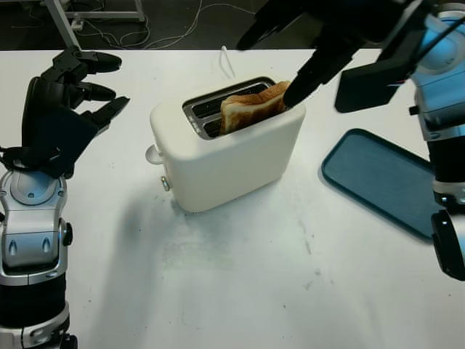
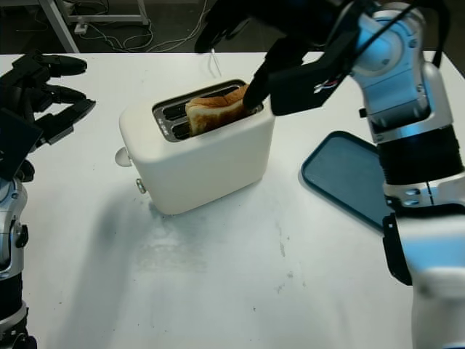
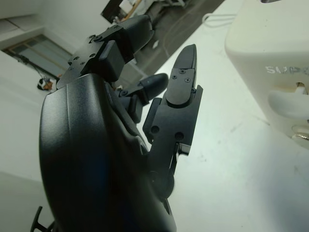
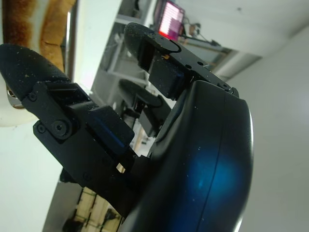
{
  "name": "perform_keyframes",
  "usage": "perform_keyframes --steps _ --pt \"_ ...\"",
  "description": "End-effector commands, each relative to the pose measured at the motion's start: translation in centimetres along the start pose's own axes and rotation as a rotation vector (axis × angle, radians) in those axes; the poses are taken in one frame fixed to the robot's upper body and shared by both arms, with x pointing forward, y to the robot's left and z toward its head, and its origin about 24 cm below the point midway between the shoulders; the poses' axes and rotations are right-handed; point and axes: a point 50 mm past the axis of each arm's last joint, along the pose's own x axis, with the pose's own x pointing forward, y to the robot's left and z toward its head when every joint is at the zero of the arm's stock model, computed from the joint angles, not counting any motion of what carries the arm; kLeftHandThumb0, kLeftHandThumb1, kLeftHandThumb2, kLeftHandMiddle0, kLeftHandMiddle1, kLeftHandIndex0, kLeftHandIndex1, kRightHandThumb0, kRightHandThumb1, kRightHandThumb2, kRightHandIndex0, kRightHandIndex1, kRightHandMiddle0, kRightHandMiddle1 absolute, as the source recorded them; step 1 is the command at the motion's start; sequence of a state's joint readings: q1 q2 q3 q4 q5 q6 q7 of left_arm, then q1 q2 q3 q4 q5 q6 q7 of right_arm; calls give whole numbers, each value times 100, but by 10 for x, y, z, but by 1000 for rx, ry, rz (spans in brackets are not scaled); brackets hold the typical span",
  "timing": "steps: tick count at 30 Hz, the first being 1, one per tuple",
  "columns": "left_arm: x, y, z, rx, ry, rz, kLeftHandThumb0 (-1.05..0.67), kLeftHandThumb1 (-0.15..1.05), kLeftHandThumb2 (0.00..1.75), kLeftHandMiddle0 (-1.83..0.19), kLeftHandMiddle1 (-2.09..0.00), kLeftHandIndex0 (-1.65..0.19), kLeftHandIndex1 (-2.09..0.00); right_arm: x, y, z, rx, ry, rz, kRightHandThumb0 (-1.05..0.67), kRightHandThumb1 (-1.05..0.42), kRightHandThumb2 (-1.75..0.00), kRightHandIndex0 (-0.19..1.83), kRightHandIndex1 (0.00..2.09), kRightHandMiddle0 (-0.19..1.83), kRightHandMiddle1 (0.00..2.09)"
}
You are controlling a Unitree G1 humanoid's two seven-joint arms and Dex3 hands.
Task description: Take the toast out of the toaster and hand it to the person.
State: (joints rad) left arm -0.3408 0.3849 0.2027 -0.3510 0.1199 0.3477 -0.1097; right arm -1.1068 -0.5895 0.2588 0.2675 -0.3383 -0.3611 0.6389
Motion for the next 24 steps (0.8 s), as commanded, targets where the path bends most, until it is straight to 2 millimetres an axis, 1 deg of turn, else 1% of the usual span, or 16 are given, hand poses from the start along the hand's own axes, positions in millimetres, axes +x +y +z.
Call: perform_keyframes --steps 1,3,4,5,7,13,16,20,24 --pt "0 1 2 -6 -7 12 -24 92 19 -33 -115 -37 -83 6 1 4 -27 -38 7 -105 -44 -1 72 53 93 2" --pt "0 1 2 -5 -5 12 -24 92 19 -33 -115 -37 -83 9 5 4 -46 -46 3 -105 -47 -1 68 64 93 3" --pt "0 1 2 1 -5 12 -25 92 19 -33 -115 -37 -83 11 7 4 -56 -51 4 -105 -50 -1 62 75 93 3" --pt "-1 1 2 -1 -2 13 -26 92 19 -33 -115 -38 -83 12 8 3 -65 -57 6 -105 -51 -1 59 82 93 3" --pt "-1 0 3 -9 5 16 -26 92 19 -33 -115 -37 -82 13 11 2 -75 -67 9 -105 -54 -1 55 88 95 4" --pt "0 1 1 -19 1 13 -27 92 18 -34 -115 -38 -82 13 21 -3 -98 -70 30 -104 -58 -2 51 91 93 3" --pt "0 1 1 -24 5 10 -27 92 17 -33 -116 -37 -82 13 29 -7 -103 -65 31 -99 -60 -1 48 91 90 2" --pt "1 0 1 -20 8 10 -28 92 16 -33 -116 -37 -82 13 38 -13 -119 -53 25 -98 -62 -1 46 90 89 1" --pt "1 0 1 -10 -8 5 -28 92 16 -35 -117 -38 -82 13 42 -19 -131 -45 15 -98 -63 -1 45 89 88 1"
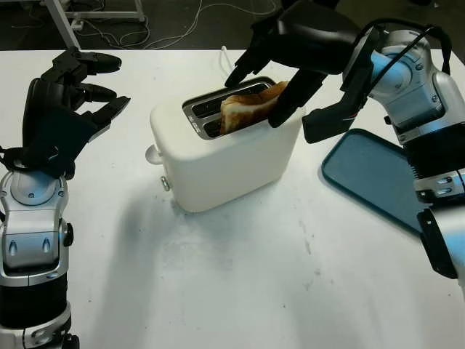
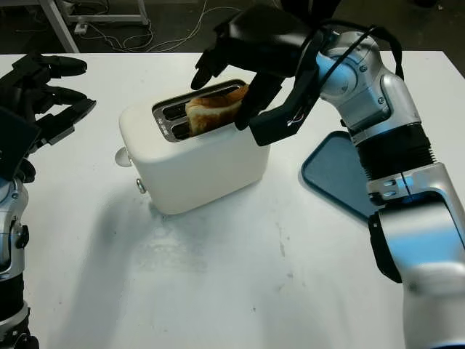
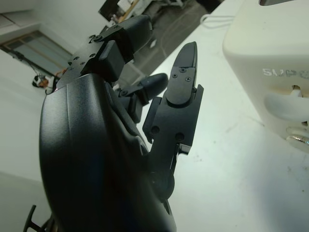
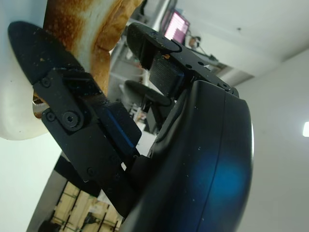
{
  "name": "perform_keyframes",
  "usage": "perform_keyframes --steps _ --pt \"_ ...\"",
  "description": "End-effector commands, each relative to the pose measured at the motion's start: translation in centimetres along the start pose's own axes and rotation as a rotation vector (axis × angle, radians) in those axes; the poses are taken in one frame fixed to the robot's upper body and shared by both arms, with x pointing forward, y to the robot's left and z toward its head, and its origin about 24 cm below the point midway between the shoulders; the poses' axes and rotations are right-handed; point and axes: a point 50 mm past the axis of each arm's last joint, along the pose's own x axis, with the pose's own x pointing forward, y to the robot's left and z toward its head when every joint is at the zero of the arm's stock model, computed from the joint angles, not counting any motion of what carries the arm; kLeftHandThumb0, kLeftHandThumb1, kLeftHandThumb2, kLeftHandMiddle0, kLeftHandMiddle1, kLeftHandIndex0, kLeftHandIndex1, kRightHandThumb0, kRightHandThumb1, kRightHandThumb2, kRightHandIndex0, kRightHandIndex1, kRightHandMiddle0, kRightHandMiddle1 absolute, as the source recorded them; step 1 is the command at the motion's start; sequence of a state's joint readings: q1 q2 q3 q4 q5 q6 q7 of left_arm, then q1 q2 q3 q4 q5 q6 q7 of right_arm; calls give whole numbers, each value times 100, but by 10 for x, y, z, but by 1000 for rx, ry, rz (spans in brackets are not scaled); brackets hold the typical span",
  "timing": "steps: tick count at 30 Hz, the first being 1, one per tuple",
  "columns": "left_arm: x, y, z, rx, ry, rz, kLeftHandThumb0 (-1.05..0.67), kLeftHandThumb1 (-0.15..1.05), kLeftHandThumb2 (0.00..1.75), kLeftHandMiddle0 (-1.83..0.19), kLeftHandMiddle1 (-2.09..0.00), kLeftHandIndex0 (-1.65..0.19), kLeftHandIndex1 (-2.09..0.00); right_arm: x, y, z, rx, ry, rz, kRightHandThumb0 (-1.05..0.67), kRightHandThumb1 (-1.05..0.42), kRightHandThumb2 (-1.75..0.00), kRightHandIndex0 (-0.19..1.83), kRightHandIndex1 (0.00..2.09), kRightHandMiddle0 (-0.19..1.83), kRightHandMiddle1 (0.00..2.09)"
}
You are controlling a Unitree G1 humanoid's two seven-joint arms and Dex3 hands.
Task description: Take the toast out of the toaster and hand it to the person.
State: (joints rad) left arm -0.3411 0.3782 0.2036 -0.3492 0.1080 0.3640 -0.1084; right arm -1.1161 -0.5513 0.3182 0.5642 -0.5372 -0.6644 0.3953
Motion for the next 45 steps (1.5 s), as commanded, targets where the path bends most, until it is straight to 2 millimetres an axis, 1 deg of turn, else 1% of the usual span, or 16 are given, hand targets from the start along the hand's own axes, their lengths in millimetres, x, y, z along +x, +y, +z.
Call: perform_keyframes --steps 1,7,11,18,26,30,31,34,35,37,38,40,42,43,44,45 --pt "1 1 3 8 -25 6 -27 92 16 -35 -117 -38 -82 3 1 1 -27 -12 12 -98 -64 -1 45 89 87 0" --pt "1 1 3 3 -15 10 -27 92 16 -33 -117 -37 -82 4 2 -1 -39 -1 -16 -92 -65 0 49 86 89 2" --pt "1 1 3 -2 -19 16 -28 92 17 -33 -117 -37 -82 5 4 -2 -46 7 -33 -83 -65 0 53 84 91 2" --pt "0 2 3 -3 -15 18 -26 92 18 -32 -117 -37 -81 8 6 -1 -93 10 -51 -78 -74 -2 59 81 94 4" --pt "-1 1 3 3 -11 19 -26 92 19 -32 -115 -37 -80 11 10 2 -111 2 -43 -69 -69 0 65 78 98 6" --pt "-1 2 2 -4 -9 20 -27 92 18 -32 -114 -37 -80 12 13 2 -122 1 -34 -58 -63 0 68 77 100 6" --pt "-1 2 2 -10 -11 21 -26 92 19 -32 -114 -37 -80 11 13 2 -123 -2 -29 -51 -61 0 68 76 100 6" --pt "-1 2 1 -11 -14 23 -26 92 18 -32 -115 -37 -80 10 13 1 -116 -11 -32 -41 -60 0 73 78 103 7" --pt "-1 2 2 -8 -13 23 -26 92 18 -33 -115 -37 -80 10 13 1 -113 -13 -36 -36 -60 0 82 88 108 9" --pt "-1 2 2 -2 -11 22 -25 92 18 -32 -115 -37 -79 9 13 -1 -117 -9 -33 -31 -61 -1 91 98 117 13" --pt "-1 2 2 -1 -10 22 -25 92 19 -32 -115 -37 -79 8 13 -2 -126 -8 -33 -29 -64 -2 97 107 124 17" --pt "-1 2 1 -5 -6 22 -25 92 19 -32 -114 -37 -79 6 13 -4 -132 -4 -41 -28 -67 -2 101 130 129 25" --pt "-1 1 1 -20 -2 23 -25 92 19 -31 -114 -36 -78 4 11 -6 -151 11 -38 -32 -70 -2 105 153 127 34" --pt "-1 1 1 -19 -1 23 -26 92 19 -31 -114 -36 -78 3 11 -7 -167 19 -37 -40 -72 -1 106 163 126 40" --pt "-1 1 1 -16 1 25 -26 92 18 -31 -113 -37 -78 2 10 -8 -190 24 -50 -51 -76 -1 108 169 121 60" --pt "-1 1 1 -11 1 25 -27 92 18 -31 -113 -37 -78 1 10 -8 -213 24 -63 -58 -79 -1 110 172 113 88"
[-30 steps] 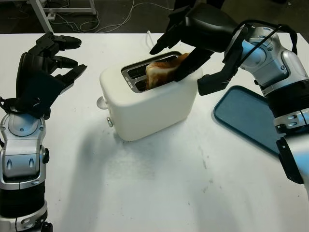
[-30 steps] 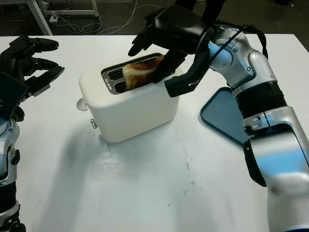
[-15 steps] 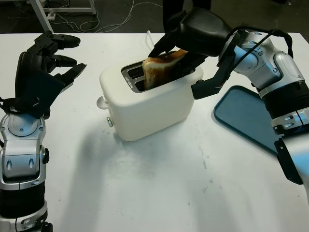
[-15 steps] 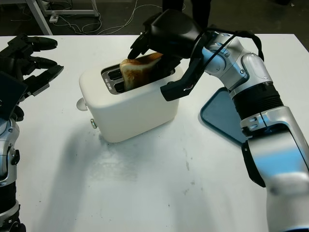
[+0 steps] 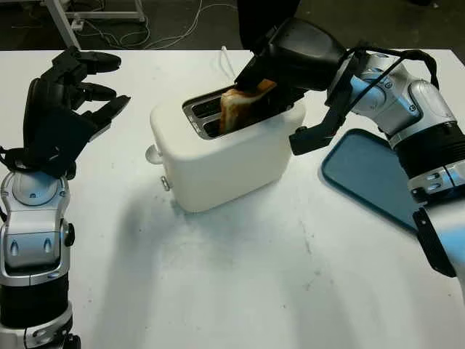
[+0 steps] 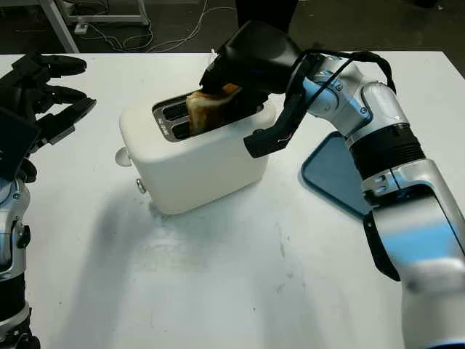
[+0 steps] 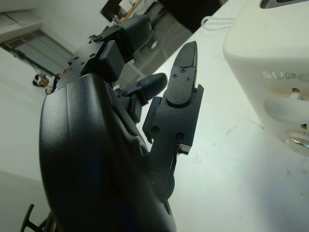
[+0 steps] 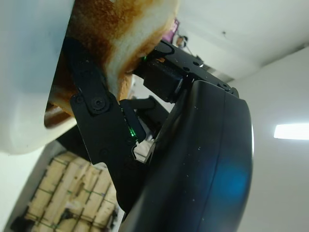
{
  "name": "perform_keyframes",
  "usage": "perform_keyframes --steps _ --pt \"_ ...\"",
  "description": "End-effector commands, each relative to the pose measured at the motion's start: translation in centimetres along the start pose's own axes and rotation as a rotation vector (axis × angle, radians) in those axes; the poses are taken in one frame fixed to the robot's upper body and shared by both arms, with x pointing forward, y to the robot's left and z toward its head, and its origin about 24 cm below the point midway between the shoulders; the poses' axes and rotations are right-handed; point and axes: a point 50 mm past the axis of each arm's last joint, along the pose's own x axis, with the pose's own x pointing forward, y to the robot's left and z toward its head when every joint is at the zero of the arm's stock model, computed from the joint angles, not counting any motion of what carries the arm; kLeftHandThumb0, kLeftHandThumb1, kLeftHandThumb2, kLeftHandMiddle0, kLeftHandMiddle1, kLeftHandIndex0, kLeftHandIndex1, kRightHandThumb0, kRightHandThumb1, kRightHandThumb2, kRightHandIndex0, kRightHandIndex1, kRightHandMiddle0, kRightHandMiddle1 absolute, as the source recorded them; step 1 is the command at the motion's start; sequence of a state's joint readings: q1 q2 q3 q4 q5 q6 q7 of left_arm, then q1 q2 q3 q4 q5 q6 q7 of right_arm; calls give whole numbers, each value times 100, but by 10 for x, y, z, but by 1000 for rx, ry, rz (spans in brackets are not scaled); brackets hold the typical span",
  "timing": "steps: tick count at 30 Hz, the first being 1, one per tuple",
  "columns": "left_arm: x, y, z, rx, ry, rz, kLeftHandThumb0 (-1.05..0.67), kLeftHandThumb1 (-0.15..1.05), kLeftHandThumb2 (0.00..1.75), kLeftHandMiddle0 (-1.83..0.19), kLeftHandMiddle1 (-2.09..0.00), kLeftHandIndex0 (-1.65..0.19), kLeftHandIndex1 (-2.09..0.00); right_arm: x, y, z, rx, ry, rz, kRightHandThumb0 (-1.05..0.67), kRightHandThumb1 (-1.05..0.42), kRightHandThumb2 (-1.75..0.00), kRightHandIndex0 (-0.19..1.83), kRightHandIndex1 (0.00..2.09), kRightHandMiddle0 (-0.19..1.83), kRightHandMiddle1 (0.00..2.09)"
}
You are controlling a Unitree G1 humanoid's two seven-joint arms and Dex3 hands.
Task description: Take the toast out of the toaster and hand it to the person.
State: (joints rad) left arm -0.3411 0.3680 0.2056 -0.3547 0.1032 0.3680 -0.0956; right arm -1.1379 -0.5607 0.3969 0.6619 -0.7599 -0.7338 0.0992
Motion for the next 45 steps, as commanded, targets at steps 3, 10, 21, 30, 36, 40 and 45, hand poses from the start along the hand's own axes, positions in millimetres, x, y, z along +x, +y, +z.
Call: perform_keyframes --steps 3,10,21,30,36,40,45 --pt "-1 1 2 6 -3 12 -26 92 18 -31 -113 -37 -78 -4 -6 -5 -126 23 -49 -80 -89 -6 115 174 94 163" --pt "-1 1 2 5 -1 14 -25 92 20 -32 -113 -37 -77 -4 -1 -9 -213 49 -99 -98 -92 -37 115 175 89 174" --pt "-1 1 1 8 1 12 -29 92 19 -32 -112 -38 -76 -4 -2 -12 -228 51 -143 -87 -92 -69 115 175 87 175" --pt "-1 2 -1 -13 6 16 -29 92 18 -33 -113 -39 -76 -11 -33 -17 -145 80 -295 -73 -92 -55 107 174 86 163" --pt "-1 2 -1 3 1 14 -30 92 18 -33 -113 -39 -76 -22 -61 -30 30 80 -462 -66 -92 -43 109 175 87 152" --pt "0 2 -1 4 -3 9 -29 92 18 -33 -113 -39 -76 -29 -75 -40 205 70 -527 -61 -92 -41 108 175 80 167" --pt "1 2 0 1 -3 4 -27 92 20 -32 -113 -38 -76 -40 -88 -51 257 75 -547 -61 -92 -43 108 175 77 164"
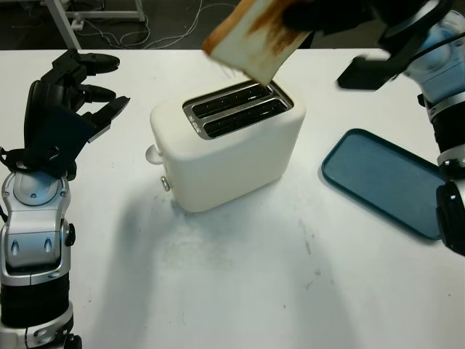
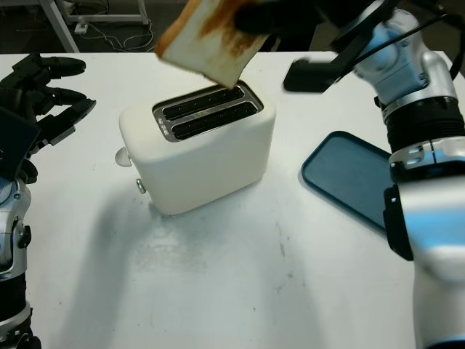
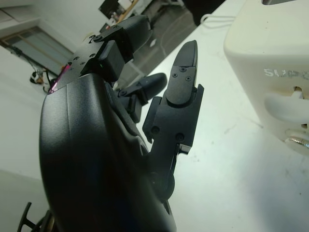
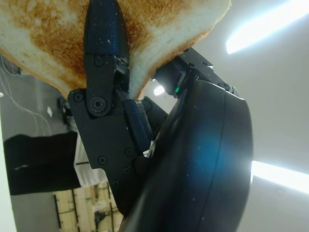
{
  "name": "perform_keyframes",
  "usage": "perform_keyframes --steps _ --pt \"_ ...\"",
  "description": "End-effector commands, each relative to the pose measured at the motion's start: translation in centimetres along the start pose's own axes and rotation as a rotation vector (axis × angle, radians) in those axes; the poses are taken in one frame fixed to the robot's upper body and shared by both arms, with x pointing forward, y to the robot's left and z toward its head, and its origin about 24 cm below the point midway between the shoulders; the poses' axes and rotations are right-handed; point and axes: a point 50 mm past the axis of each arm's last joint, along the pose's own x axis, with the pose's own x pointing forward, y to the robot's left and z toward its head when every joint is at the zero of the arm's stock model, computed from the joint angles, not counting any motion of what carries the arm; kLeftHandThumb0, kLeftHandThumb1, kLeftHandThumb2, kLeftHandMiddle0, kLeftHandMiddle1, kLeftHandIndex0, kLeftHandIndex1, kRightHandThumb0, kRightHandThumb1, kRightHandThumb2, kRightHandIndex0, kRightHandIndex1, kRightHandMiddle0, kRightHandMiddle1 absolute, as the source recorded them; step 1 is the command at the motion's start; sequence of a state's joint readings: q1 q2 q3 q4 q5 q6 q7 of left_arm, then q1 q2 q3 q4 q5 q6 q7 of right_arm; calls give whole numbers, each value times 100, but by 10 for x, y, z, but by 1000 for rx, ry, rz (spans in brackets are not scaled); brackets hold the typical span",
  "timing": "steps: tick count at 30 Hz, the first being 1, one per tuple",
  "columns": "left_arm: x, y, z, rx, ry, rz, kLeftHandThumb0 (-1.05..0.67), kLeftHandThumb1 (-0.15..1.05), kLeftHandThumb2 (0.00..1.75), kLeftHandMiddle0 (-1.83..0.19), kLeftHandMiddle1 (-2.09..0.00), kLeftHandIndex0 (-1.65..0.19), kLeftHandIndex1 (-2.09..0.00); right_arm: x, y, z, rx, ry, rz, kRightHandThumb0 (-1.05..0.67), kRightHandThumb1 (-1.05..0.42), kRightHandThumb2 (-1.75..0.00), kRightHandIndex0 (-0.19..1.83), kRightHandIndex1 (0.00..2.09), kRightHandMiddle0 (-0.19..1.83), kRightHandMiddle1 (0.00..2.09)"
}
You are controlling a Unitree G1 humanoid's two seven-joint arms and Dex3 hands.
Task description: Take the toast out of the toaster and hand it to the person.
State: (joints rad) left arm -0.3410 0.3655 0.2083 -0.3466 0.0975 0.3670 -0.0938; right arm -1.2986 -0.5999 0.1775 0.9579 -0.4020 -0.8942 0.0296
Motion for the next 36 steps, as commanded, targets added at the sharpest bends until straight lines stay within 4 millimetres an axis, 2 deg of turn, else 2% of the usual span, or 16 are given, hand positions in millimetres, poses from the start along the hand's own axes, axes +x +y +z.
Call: perform_keyframes --steps 1,3,5,10,16,20,23,26,29,30,31,33,36 --pt "0 2 2 11 -10 2 -27 92 20 -32 -113 -38 -76 4 -15 0 18 -12 -36 -61 -92 -44 107 175 77 169" --pt "1 2 2 11 -12 3 -28 92 20 -32 -114 -39 -76 2 -17 -5 55 17 -23 -62 -92 -46 105 175 78 169" --pt "1 2 2 20 -12 4 -28 92 19 -32 -114 -39 -76 0 -20 -11 63 65 -19 -64 -92 -47 105 175 83 159" --pt "1 2 2 15 -9 2 -28 92 19 -32 -114 -39 -76 -7 -18 -31 62 246 -42 -66 -92 -44 114 175 95 174" --pt "1 2 2 16 -17 3 -27 92 19 -33 -114 -39 -76 -23 -2 -63 89 597 -86 -65 -92 -43 118 175 99 175" --pt "1 2 2 27 -16 8 -26 92 18 -34 -115 -39 -76 -39 11 -77 102 758 -112 -59 -92 -44 109 173 90 173" --pt "0 3 2 26 -17 9 -25 92 18 -33 -115 -39 -76 -53 24 -84 166 866 -142 -46 -92 -39 98 174 78 173" --pt "0 2 2 23 -13 8 -25 92 19 -33 -114 -39 -76 -64 39 -89 227 978 -161 -37 -92 -40 84 175 58 174" --pt "-1 2 2 12 0 14 -25 92 19 -32 -113 -39 -76 -74 52 -92 348 1046 -188 -30 -92 -43 59 175 33 172" --pt "-1 2 2 9 1 16 -25 92 19 -31 -113 -39 -76 -76 56 -92 371 1069 -197 -30 -92 -42 53 175 26 162" --pt "-1 2 2 16 3 17 -25 92 19 -31 -112 -39 -75 -78 59 -92 368 1081 -194 -28 -92 -41 52 175 26 159" --pt "-1 2 3 26 2 16 -24 92 20 -32 -111 -39 -75 -82 64 -92 368 1094 -197 -22 -92 -41 55 175 30 171" --pt "-2 1 2 15 7 17 -24 92 21 -32 -111 -39 -74 -89 70 -93 384 1135 -217 -25 -92 -40 58 175 33 174"
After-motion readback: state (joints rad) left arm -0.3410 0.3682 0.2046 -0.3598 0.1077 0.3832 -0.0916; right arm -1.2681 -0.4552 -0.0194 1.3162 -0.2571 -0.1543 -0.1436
